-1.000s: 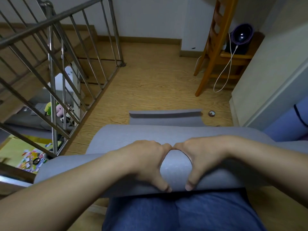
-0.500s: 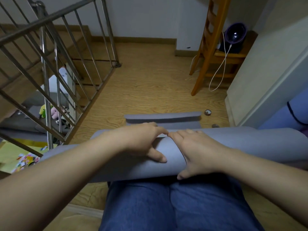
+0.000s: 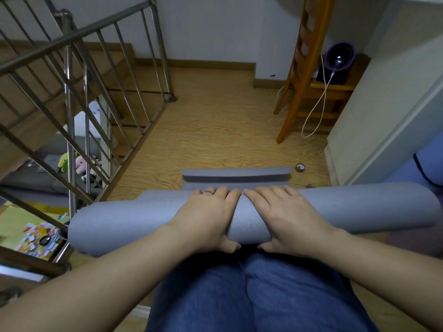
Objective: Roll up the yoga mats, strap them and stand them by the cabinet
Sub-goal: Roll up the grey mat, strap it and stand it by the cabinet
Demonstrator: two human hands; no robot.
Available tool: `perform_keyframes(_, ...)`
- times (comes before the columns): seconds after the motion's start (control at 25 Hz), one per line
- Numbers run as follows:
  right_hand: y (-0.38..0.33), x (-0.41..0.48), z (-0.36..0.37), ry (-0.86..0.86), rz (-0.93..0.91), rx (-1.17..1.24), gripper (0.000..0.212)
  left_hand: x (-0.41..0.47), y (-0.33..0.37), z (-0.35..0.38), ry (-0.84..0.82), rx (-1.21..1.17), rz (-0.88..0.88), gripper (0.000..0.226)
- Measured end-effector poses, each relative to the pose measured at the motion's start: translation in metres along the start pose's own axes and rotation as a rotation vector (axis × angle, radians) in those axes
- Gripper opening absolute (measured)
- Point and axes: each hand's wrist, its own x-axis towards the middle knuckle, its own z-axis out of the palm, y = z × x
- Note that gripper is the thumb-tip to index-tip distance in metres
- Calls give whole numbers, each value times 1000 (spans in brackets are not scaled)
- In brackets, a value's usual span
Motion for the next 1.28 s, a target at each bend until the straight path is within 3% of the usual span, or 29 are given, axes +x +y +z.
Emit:
perform_keyframes(0.12,1,6,-25,-74,5,26,93,-3,-3,-18,1,-44,21,85)
perform_keyframes(0.28,-3,0,-56,-129,-39,47,93,-15,-4,-34,-9,-51,46,84)
perform_keyframes(0.64,11,27,-39,-581,26,442,89,9,-16,-34,-551,-436,-38,79)
perform_keyframes(0.72,19,36,-37,-651,26,524,85,9,-13,-37,-471,-312,-13,77)
perform_keyframes(0.84,28,49,-35,-727,5,608,76,-6,11,-28,-168,50,54,75)
perform_keyframes(0.96,31,60,-31,-785,15,629,74,-20,30,-6,-57,145,-27,99)
perform_keyframes(1.04,32,59,-33,-769,19,631,82,-19,28,3,-28,125,-68,106)
perform_keyframes(1.12,29,46,-37,-640,22,559,93,-17,26,7,11,88,-78,106)
perform_keyframes(1.28,0,0,-25,-257,26,64,116,-10,18,7,41,32,-72,101)
